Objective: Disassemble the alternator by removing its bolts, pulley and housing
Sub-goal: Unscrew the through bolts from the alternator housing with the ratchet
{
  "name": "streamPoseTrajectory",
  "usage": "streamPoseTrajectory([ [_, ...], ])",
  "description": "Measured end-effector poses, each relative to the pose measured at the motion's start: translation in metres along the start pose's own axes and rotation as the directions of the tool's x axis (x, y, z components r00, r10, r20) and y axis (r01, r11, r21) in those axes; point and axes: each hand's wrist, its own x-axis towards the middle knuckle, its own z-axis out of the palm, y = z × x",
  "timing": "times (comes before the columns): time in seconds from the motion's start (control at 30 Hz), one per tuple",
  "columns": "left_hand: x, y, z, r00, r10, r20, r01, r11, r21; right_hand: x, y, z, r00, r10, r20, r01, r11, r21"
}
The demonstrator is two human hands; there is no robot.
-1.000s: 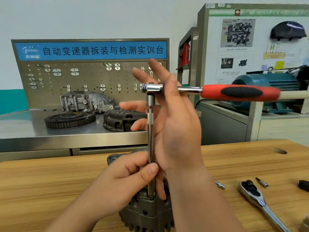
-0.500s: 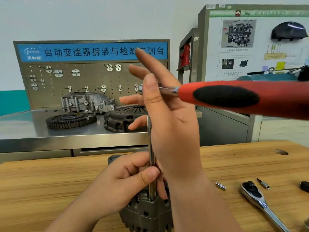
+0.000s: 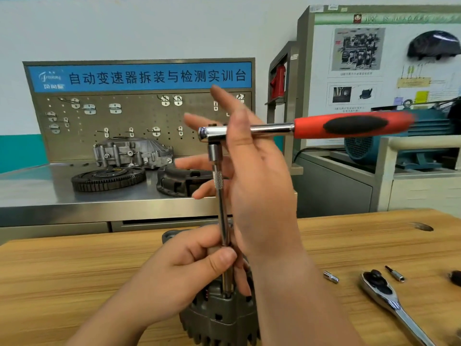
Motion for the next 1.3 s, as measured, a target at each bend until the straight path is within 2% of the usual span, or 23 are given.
streamPoseTrajectory([
  [0.07, 0.000, 0.001, 0.001, 1.000, 0.000, -0.020, 0.001, 0.999, 0.048, 0.003, -0.008, -0.003, 0.979, -0.202, 0.019, 0.202, 0.965, -0.168],
  [0.13, 0.000, 0.001, 0.001, 0.999, 0.001, -0.034, 0.002, 0.997, 0.082, 0.003, -0.009, -0.009, 0.940, -0.316, 0.127, 0.339, 0.899, -0.276],
  [0.23, 0.000, 0.000, 0.002, 0.999, 0.012, -0.040, -0.009, 0.996, 0.087, 0.001, -0.004, -0.001, 0.991, -0.130, 0.026, 0.131, 0.990, -0.054],
  [0.37, -0.001, 0.000, 0.001, 0.999, -0.013, -0.036, 0.014, 1.000, 0.016, 0.001, 0.000, -0.001, 0.996, 0.075, 0.039, -0.081, 0.980, 0.181],
  [0.5, -0.001, -0.001, 0.000, 1.000, -0.019, -0.019, 0.019, 1.000, -0.005, 0.000, 0.001, -0.004, 0.977, 0.209, 0.051, -0.215, 0.955, 0.203],
  [0.57, -0.001, -0.001, 0.000, 1.000, -0.013, -0.016, 0.013, 1.000, -0.008, -0.001, 0.002, -0.002, 0.986, 0.166, 0.021, -0.168, 0.980, 0.107],
  [0.67, 0.000, 0.000, 0.001, 1.000, 0.001, -0.028, -0.001, 1.000, 0.023, 0.000, -0.001, 0.000, 0.998, -0.068, -0.015, 0.066, 0.989, -0.136],
  [0.73, 0.000, 0.000, 0.002, 0.999, 0.004, -0.049, -0.002, 0.999, 0.042, 0.000, -0.002, 0.000, 0.973, -0.228, 0.022, 0.227, 0.950, -0.215],
  [0.77, 0.001, 0.001, 0.003, 0.998, 0.008, -0.057, -0.005, 0.999, 0.042, -0.001, -0.002, -0.001, 0.966, -0.254, 0.054, 0.260, 0.941, -0.219],
  [0.83, 0.001, 0.002, 0.004, 0.998, 0.014, -0.057, -0.012, 0.999, 0.037, -0.001, -0.003, 0.002, 0.980, -0.181, 0.086, 0.192, 0.969, -0.153],
  [0.93, 0.000, 0.001, 0.004, 0.998, 0.006, -0.064, -0.005, 1.000, 0.022, -0.002, -0.003, 0.004, 0.998, -0.008, 0.063, 0.008, 1.000, 0.006],
  [1.07, -0.001, 0.002, 0.004, 0.999, -0.013, -0.044, 0.013, 1.000, 0.003, 0.002, -0.003, -0.002, 0.976, 0.211, 0.055, -0.218, 0.948, 0.232],
  [1.13, -0.001, 0.002, 0.003, 1.000, -0.011, -0.024, 0.010, 1.000, -0.020, 0.002, -0.003, -0.005, 0.953, 0.289, 0.086, -0.302, 0.912, 0.280],
  [1.2, 0.000, 0.002, 0.003, 1.000, -0.015, -0.014, 0.015, 1.000, -0.023, 0.001, -0.001, -0.005, 0.952, 0.294, 0.089, -0.307, 0.913, 0.270],
  [1.3, 0.000, 0.003, 0.002, 1.000, -0.021, -0.009, 0.021, 1.000, -0.024, 0.000, -0.001, -0.002, 0.988, 0.144, 0.047, -0.149, 0.978, 0.143],
])
